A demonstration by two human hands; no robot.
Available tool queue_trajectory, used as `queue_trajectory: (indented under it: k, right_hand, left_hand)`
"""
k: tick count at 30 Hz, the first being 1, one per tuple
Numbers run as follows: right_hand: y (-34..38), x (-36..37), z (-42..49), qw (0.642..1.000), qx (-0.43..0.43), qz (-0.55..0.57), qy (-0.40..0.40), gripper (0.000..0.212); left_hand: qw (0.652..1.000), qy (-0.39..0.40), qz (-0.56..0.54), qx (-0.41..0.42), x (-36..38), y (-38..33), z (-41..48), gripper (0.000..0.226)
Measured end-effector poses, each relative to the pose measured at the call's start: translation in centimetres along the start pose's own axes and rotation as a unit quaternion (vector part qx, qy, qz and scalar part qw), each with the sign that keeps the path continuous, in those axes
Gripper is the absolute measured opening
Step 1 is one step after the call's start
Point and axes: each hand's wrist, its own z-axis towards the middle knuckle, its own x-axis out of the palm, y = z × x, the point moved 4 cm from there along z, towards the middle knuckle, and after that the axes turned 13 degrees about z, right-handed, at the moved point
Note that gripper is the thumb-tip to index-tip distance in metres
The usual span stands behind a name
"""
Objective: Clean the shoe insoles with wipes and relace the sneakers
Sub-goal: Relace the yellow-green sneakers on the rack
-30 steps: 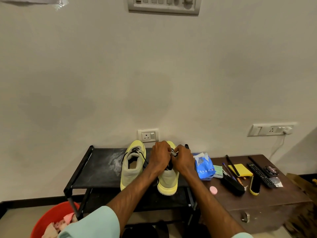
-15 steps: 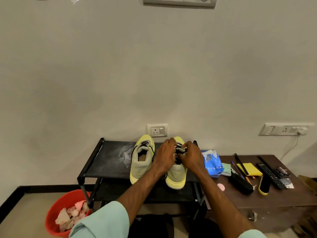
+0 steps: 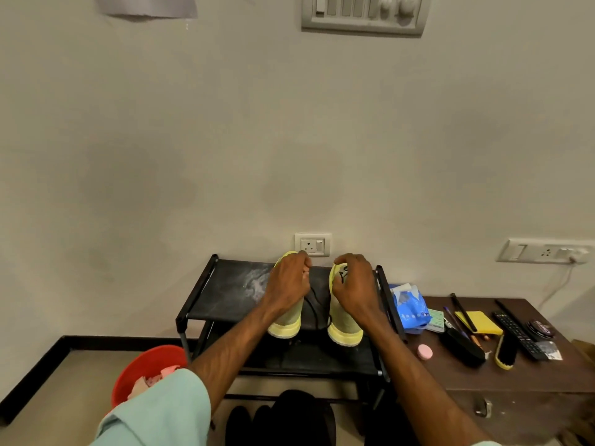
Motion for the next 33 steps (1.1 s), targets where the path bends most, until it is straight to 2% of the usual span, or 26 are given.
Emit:
queue_trajectory:
  k: [5,9,12,17,21,25,27,30,33]
  right_hand:
    - [2.0,2.6,0.3,0.998,0.009,0.036,0.051,0.019]
    - [1.5,5.6,1.3,0.991,0.077,0.004,0.111,0.019]
    - [1.1,7.5,2.1,0.985,0.095,-0.038,0.137,0.011]
    - [0.0,9.5,3.3,0.977,0.112,-0.073,0.169,0.017]
    - [-0.8,9.7,3.6,0.973,0.138,-0.058,0.177,0.018]
    - [-1.2,9.3,4.0,0.969,0.156,-0.046,0.187,0.025]
    - [-1.3,9.0,4.3,0.97,0.153,-0.048,0.185,0.031]
    - [-1.9,9.3,5.2,0.965,0.147,-0.048,0.213,0.028]
    - [-2.0,9.8,5.8,0.955,0.152,-0.047,0.252,0.025]
  left_hand:
    - [0.996,0.031,0.018,-0.085,-1.2,4.4,-0.5,0.025]
    - [0.979,0.128,0.068,-0.142,0.0,7.3,-0.8,0.039]
    - [0.976,0.137,0.047,-0.164,0.8,8.2,-0.8,0.034]
    - [0.975,0.151,0.055,-0.152,1.1,8.7,0.1,0.021]
    - [0.965,0.206,0.053,-0.15,1.6,9.2,1.1,0.028]
    - [0.957,0.259,0.032,-0.128,1.9,9.8,2.1,0.019]
    - [0.966,0.22,0.061,-0.125,1.5,10.1,2.9,0.007]
    - [0.979,0.142,0.09,-0.115,1.4,10.3,4.1,0.008]
    - [0.977,0.18,0.087,-0.07,2.6,9.7,4.5,0.017]
